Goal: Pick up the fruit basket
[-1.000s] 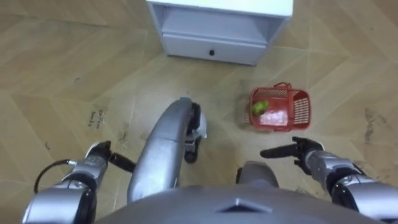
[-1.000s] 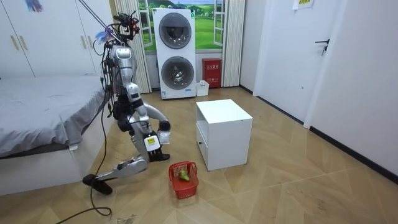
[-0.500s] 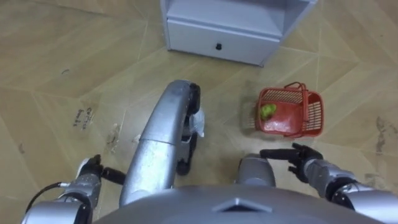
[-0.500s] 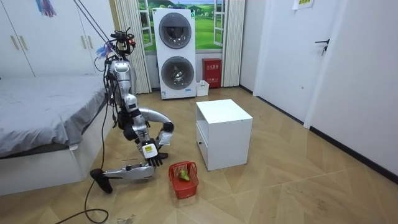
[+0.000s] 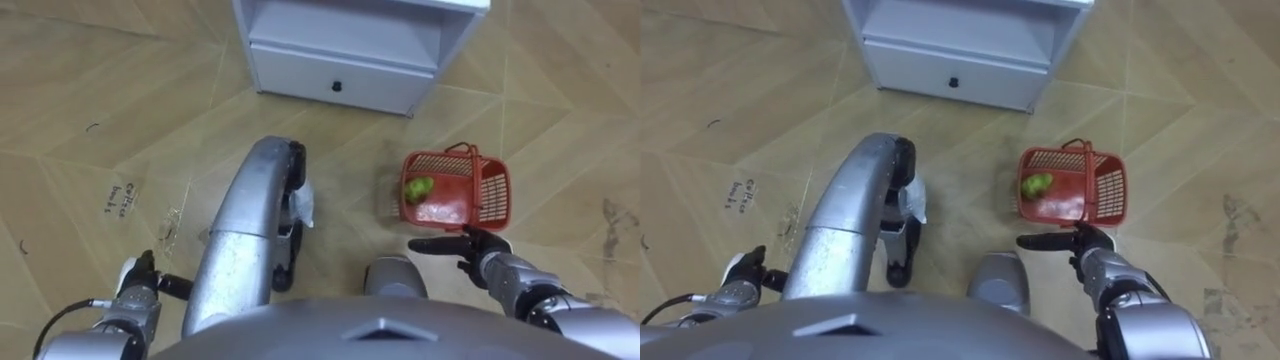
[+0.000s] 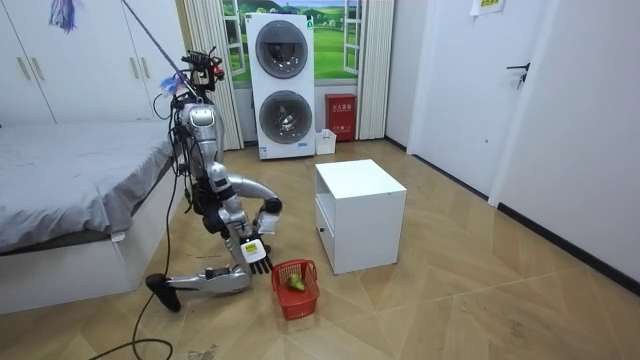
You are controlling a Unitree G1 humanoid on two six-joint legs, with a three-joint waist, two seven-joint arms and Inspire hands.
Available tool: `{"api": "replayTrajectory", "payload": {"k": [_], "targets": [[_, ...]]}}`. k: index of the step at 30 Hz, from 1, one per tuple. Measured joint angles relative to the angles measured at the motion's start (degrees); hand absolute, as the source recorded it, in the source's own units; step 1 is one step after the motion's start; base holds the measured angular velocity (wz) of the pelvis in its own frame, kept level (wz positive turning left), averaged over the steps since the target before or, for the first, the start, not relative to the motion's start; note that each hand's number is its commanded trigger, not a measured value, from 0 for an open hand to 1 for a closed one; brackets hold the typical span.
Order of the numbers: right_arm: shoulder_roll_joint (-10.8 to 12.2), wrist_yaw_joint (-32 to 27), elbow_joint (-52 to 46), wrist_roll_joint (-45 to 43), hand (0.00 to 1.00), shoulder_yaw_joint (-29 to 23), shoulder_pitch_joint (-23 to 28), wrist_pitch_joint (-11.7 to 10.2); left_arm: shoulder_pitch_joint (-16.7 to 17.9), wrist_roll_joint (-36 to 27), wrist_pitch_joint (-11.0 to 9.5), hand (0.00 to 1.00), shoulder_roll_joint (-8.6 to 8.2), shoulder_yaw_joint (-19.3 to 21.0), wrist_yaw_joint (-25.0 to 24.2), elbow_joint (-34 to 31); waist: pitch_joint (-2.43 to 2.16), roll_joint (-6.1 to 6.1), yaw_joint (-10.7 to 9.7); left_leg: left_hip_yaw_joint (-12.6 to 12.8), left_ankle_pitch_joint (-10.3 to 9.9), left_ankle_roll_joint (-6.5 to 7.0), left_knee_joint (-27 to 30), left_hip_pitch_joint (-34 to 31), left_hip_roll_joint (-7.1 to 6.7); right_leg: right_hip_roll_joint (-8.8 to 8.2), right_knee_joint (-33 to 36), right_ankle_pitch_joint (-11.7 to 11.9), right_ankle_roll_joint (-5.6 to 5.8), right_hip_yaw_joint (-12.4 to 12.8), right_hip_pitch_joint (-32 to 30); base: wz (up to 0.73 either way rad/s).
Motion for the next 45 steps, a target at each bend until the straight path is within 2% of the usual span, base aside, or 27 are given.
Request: {"api": "replayTrajectory", "payload": {"k": [2,6,8,10,12,14,16,17,22,26,32,37,41,45], "targets": [[0.0,-0.05,-0.17,0.06,0.0,-0.01,0.01,-0.3,0.2,0.43,-0.02,0.0,-0.01,0.0,0.0,0.0,0.0,-0.03,0.0,-0.08,-0.31,-0.67,0.27,0.06,0.0,0.38,0.48,-0.53,-0.1,0.05,0.4,0.03],[0.04,-1.85,-1.99,0.75,0.0,-0.05,0.42,-0.44,0.35,0.57,-0.03,0.0,-0.15,-0.04,0.15,-0.63,0.23,-0.9,-0.2,-0.1,-0.58,-2.28,0.6,0.31,-0.08,0.37,1.56,-2.2,-0.7,0.1,1.77,0.09],[-0.05,-3.77,-2.73,0.21,0.0,-0.35,0.23,-1.75,0.88,0.58,-0.03,0.0,-0.5,-0.04,0.19,-1.05,0.22,-1.16,-0.45,-0.17,-0.65,-3.0,1.27,0.06,0.07,0.48,2.67,-3.14,-1.06,0.2,2.14,0.0],[-0.37,-5.27,-4.14,-0.83,0.0,-0.74,-0.02,-2.23,0.93,0.45,-0.16,0.0,-1.43,-0.11,0.33,-1.23,0.69,-0.39,-0.45,-1.07,-0.46,-3.4,1.59,0.12,0.28,1.47,2.84,-3.34,-1.35,0.15,2.21,-0.08],[-0.22,-6.86,-6.94,-2.5,0.0,-0.7,0.03,-2.26,1.12,0.37,-0.15,0.0,-1.61,-0.47,0.36,-1.28,0.72,-0.29,-0.51,-1.3,-0.42,-3.47,1.59,0.06,0.84,2.13,2.98,-3.37,-1.4,0.47,1.77,-0.1],[-0.18,-8.43,-10.36,-5.41,0.0,-0.61,-0.05,-2.27,0.92,0.35,-0.15,0.0,-1.54,-1.31,0.69,-1.26,0.61,-0.48,-0.56,-1.78,-0.18,-3.96,1.58,0.02,0.76,2.57,3.0,-3.37,-1.4,0.49,1.73,-0.06],[-0.24,-10.77,-14.63,-8.55,0.0,-0.62,-0.53,-2.94,1.37,0.4,-0.29,0.0,-1.51,-2.5,1.24,-1.65,0.27,-0.96,-0.56,-2.16,-0.15,-4.02,1.57,0.28,0.8,2.94,3.04,-3.37,-1.4,0.72,1.85,-0.06],[-0.29,-12.2,-17.09,-9.7,0.0,-0.64,-0.58,-3.97,1.45,0.39,-0.66,0.0,-1.51,-3.1,1.38,-1.65,0.16,-1.17,-0.57,-2.24,-0.13,-4.07,1.58,0.32,0.8,3.01,3.15,-3.37,-1.41,0.85,1.86,-0.07],[-0.29,-15.84,-25.13,-16.62,0.0,-0.7,-1.07,-5.85,1.49,0.37,-1.27,0.0,-1.46,-3.37,1.7,-1.61,0.26,-1.25,-0.65,-2.23,-0.13,-4.1,1.54,0.27,0.74,2.84,3.5,-3.44,-1.55,0.97,1.83,-0.01],[-0.3,-17.32,-29.37,-17.45,0.0,-0.69,-1.21,-6.6,2.68,0.01,-1.51,0.0,-1.38,-3.51,3.19,-1.47,0.39,-1.12,-0.61,-1.26,-0.37,-4.29,1.32,0.33,0.72,1.68,3.61,-3.51,-1.7,1.08,1.85,0.0],[0.2,-19.09,-30.03,-17.69,0.0,-0.46,-1.42,-6.73,3.08,-0.02,-1.69,0.0,-1.06,-3.58,5.07,-0.99,0.61,-1.29,0.14,-0.93,-0.49,-4.02,1.34,0.33,0.78,1.26,3.59,-3.58,-1.82,1.19,1.88,0.0],[0.32,-19.24,-30.08,-17.66,0.0,0.12,-2.2,-8.66,2.95,-0.07,-2.2,0.0,-1.01,-5.11,5.02,-0.57,0.82,-1.24,0.12,-0.93,-0.47,-4.06,1.2,0.36,0.83,1.29,3.58,-3.61,-1.83,1.22,1.85,0.0],[0.36,-19.36,-29.69,-17.26,0.0,0.23,-2.14,-8.77,3.2,-0.06,-2.2,0.0,-1.01,-5.11,5.02,-0.51,1.07,-1.01,-0.11,-0.93,-0.46,-4.08,1.19,0.32,0.83,1.28,3.55,-3.61,-1.84,1.54,1.69,-0.02],[0.29,-19.21,-28.24,-16.93,0.0,0.54,-2.14,-8.76,3.05,-0.06,-2.21,0.0,-0.8,-5.07,4.78,-0.58,1.26,-1.38,-0.05,-0.9,-0.46,-4.08,1.15,0.2,0.81,1.25,3.57,-3.61,-1.84,1.58,1.72,0.0]]}}
